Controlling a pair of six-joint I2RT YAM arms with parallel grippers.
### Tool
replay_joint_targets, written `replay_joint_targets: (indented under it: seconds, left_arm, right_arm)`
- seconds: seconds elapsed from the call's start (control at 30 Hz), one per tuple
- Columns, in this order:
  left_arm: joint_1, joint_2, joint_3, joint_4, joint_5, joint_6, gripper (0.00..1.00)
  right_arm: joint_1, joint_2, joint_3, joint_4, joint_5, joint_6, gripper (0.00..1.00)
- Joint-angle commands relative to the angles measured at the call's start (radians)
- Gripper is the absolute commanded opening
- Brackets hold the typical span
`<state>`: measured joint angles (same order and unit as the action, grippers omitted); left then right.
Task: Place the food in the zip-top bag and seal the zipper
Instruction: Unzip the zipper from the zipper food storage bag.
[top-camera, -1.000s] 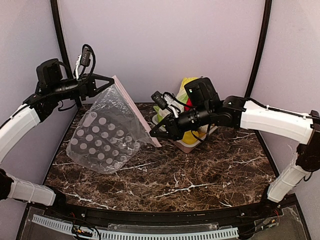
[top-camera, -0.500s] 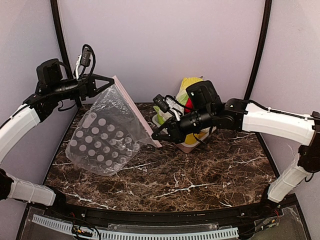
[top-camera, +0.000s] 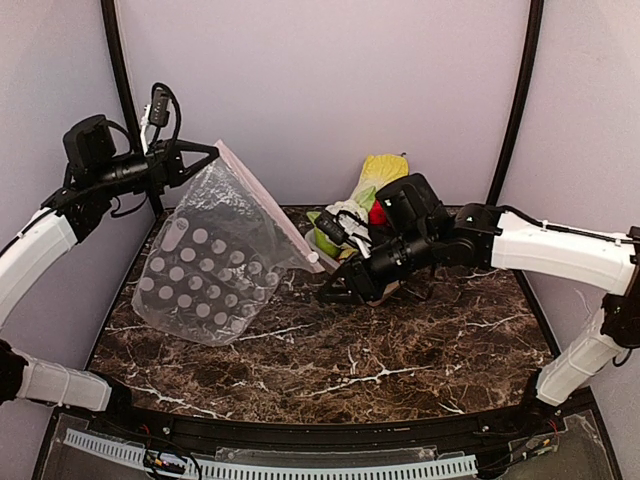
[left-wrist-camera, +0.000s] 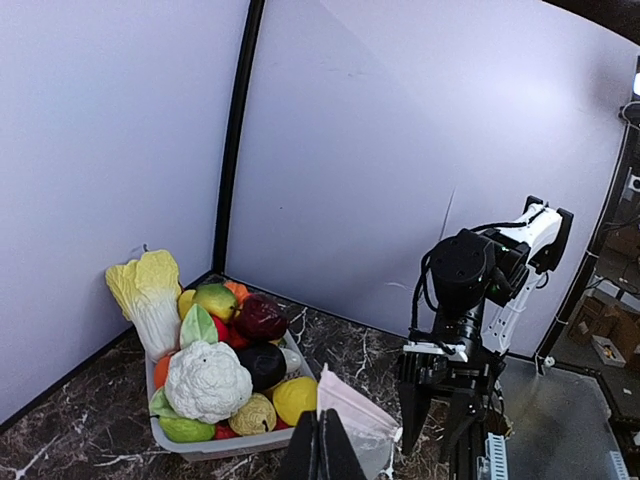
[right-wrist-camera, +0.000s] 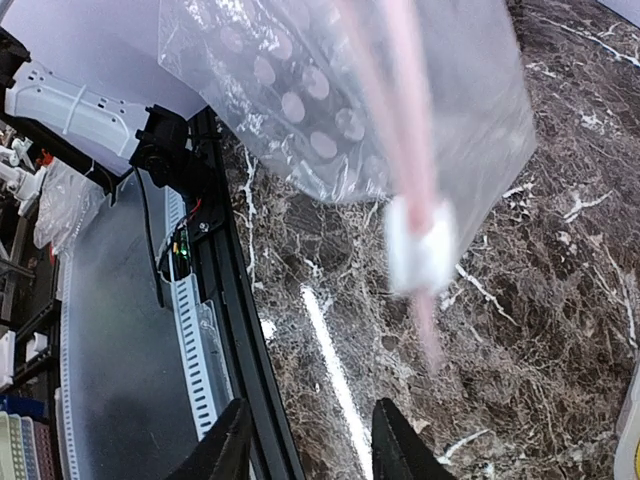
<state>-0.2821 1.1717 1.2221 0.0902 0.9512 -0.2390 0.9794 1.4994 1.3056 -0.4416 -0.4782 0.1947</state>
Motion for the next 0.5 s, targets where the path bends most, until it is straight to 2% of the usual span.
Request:
replay_joint_targets:
  seconds: [0.0, 0.1, 0.2, 0.3, 0.47]
  left_arm:
    - [0.008, -0.018, -0.056, 0.12, 0.191, 0.007, 0.01]
    - [-0.007, -0.012, -0.098, 0.169, 0.279, -0.032, 0.01]
    - [-0.025, -0.014, -0.111, 0.124, 0.303, -0.001, 0.01]
    - [-0.041, -0.011, -0.127, 0.108, 0.32, 0.011, 0.01]
    - [-0.073, 0.007, -0.149, 0.108, 0.329, 0.008, 0.01]
  right_arm:
    - [0.011, -0.051, -0.015, -0.044, 0.031, 0.021, 0.5]
    - [0.011, -0.093, -0.018, 0.003, 0.055, 0.025, 0.64]
    - [0.012, -0.127, -0.02, 0.048, 0.088, 0.026, 0.7]
    - [0.015, -0.139, -0.009, 0.08, 0.132, 0.018, 0.7]
    - [0.031, -0.097, 0.036, 0.106, 0.135, 0.001, 0.63]
